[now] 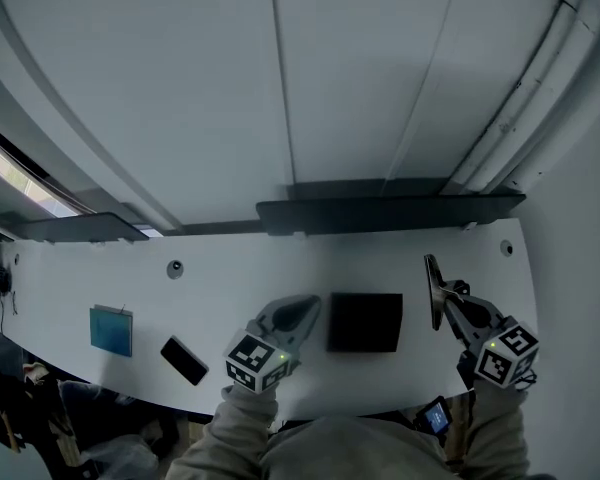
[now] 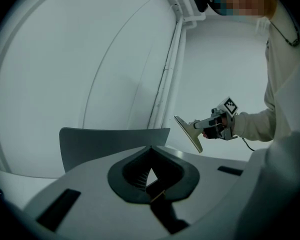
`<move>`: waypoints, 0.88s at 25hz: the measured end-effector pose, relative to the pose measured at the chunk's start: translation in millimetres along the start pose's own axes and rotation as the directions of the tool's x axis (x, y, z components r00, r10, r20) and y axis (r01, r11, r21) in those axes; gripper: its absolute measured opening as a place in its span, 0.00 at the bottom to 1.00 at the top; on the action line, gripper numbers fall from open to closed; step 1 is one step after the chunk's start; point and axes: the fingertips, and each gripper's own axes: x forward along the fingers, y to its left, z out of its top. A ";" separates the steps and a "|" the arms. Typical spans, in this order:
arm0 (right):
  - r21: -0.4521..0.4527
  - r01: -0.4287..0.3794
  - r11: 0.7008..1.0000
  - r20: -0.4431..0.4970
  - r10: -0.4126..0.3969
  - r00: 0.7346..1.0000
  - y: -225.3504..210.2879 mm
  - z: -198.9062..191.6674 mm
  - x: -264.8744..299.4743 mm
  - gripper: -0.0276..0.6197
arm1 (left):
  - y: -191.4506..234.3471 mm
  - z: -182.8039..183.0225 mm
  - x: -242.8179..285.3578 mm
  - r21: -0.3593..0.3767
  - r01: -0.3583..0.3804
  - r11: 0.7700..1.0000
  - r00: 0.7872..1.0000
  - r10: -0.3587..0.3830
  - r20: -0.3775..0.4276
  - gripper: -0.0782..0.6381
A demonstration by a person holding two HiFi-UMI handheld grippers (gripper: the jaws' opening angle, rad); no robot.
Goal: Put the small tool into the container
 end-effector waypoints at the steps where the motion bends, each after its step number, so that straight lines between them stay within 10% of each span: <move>1: 0.002 -0.012 1.000 0.005 0.012 1.000 -1.6 1.5 1.5 0.08 | 0.0 0.0 1.6 0.002 -0.007 1.000 1.000 0.007 -0.001 0.11; 7: -0.032 -0.106 0.994 0.025 0.106 0.994 1.1 12.6 8.3 0.08 | -4.1 1.3 -3.9 -0.045 -0.064 0.997 0.998 0.065 0.005 0.11; 22: -0.061 -0.189 0.980 0.032 0.191 0.981 2.4 17.4 17.2 0.08 | -50.9 -2.8 18.9 0.137 -0.035 0.990 0.994 0.048 -0.096 0.11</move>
